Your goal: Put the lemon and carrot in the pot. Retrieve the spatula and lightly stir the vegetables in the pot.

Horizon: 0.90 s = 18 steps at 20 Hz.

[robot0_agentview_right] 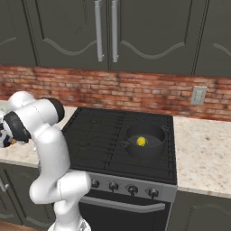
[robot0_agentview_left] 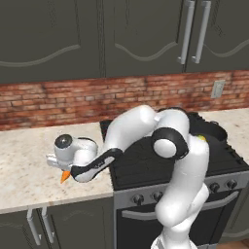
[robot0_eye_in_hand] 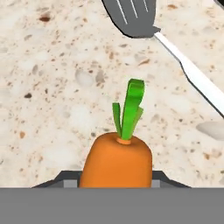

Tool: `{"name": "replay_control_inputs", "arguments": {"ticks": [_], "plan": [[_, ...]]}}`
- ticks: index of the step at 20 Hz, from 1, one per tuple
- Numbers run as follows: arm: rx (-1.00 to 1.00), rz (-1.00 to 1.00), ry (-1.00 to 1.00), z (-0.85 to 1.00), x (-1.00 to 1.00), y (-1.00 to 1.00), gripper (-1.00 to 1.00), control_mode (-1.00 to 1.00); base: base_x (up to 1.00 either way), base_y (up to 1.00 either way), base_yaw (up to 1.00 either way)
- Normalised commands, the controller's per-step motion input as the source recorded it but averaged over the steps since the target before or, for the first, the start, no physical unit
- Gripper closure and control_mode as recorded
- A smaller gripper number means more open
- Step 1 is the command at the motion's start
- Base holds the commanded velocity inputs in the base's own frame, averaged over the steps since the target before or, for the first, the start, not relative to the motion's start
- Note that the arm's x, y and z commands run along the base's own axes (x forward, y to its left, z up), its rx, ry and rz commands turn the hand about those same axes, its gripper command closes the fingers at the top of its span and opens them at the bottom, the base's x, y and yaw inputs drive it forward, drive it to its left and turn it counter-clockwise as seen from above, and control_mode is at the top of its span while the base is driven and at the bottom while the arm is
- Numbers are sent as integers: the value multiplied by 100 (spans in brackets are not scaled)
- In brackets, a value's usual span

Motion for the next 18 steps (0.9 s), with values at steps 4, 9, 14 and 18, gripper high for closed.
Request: {"name": "replay_control_inputs", "arguments": {"ticks": [4,9,14,18], "plan": [[1,0,-14,100,-38,-3,100,-100,0,0,0],[1,0,5,100,-64,-26,100,-100,0,0,0],[0,0,16,100,-70,-53,100,-100,0,0,0],[-5,-1,15,93,-6,-85,100,-100,0,0,0]]}}
